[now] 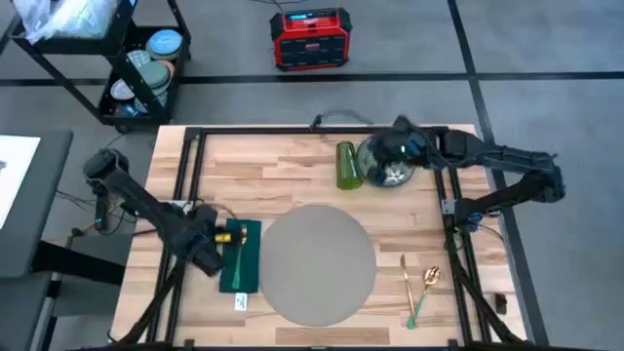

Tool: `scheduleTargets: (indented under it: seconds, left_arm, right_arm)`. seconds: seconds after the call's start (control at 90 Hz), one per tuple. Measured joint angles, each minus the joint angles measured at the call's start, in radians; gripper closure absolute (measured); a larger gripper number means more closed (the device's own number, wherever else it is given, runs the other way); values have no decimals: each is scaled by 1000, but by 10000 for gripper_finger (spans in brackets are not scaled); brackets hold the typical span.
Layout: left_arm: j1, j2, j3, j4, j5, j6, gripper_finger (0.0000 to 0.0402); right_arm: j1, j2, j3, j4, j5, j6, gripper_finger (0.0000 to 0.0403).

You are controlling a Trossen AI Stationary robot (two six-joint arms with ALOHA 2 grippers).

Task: Set table place
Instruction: Put the green plate on the gray tablemat to the right of the green table napkin

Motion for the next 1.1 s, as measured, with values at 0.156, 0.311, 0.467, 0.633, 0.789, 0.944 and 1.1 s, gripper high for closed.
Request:
scheduleTargets:
  seconds: [0.156,0.311,0.467,0.633,0.789,0.944,1.1]
  left_arm:
    - [178,-89,1,29,-447,228,402]
    - [338,-141,1,39,-438,420,401]
    - [448,-188,1,82,-330,461,402]
    - [557,-230,0,360,-237,897,402]
    - [681,-245,0,650,-35,1285,402]
    - [767,-244,0,784,80,1429,402]
    - [815,-243,0,794,127,1450,402]
  right_arm:
    - [-158,4,-16,18,-1,3,399]
    - [-298,10,-132,-82,-27,82,398]
    - [-441,9,-316,-106,-126,169,379]
    - [-557,9,-416,47,-293,282,322]
    - [-661,16,-417,73,-278,347,258]
    - [-729,16,-420,71,-301,444,199]
    - [-738,29,-420,60,-296,476,180]
